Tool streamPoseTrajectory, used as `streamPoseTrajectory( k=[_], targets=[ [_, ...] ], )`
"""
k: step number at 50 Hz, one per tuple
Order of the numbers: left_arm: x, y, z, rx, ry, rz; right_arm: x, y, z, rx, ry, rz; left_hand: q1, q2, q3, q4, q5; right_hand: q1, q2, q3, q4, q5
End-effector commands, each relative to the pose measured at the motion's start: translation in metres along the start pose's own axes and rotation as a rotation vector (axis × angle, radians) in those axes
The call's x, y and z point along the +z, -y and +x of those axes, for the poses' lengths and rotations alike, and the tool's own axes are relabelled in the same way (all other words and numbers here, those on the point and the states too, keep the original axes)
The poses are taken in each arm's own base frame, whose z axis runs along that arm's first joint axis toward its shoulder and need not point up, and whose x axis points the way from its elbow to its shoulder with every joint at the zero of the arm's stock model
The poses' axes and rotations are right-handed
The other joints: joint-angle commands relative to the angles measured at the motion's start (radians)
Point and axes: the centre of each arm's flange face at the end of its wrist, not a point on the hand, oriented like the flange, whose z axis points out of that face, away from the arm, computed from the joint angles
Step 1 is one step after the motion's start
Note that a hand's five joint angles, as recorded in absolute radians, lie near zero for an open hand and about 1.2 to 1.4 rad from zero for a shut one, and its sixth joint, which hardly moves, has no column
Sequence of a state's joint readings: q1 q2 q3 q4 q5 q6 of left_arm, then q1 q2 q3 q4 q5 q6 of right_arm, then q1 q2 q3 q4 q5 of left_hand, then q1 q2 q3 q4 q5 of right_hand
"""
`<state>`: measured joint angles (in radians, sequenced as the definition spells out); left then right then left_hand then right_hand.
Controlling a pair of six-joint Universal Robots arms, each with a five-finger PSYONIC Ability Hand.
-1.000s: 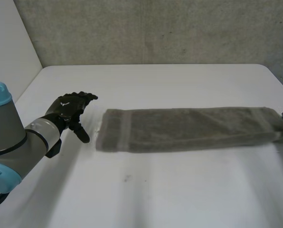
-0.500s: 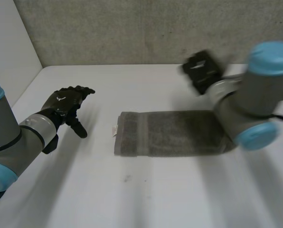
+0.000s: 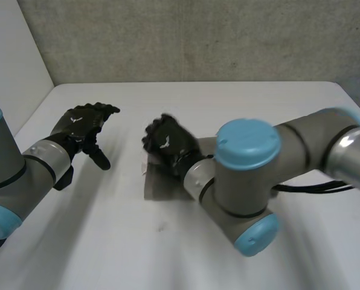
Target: Fold the towel.
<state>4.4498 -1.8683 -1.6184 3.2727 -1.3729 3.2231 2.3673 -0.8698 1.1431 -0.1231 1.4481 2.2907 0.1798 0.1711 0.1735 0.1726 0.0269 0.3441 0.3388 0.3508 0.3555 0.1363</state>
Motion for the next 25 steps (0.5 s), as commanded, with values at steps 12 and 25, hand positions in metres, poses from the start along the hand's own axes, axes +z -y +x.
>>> streamPoseTrajectory(
  k=[12, 25],
  targets=[
    [0.025, -0.006, 0.041, 0.039, -0.117, 0.018, -0.076, -0.119, 0.077, 0.547, -0.173, -0.331, 0.042, 0.051, 0.049, 0.05, 0.021, -0.17, -0.164, -0.176, -0.181, -0.136],
    [0.02, -0.011, 0.05, 0.038, -0.133, 0.0, -0.076, -0.175, 0.069, 0.611, -0.185, -0.42, 0.04, 0.048, 0.046, 0.047, 0.018, 0.736, 0.741, 0.729, 0.725, 0.769]
  ],
)
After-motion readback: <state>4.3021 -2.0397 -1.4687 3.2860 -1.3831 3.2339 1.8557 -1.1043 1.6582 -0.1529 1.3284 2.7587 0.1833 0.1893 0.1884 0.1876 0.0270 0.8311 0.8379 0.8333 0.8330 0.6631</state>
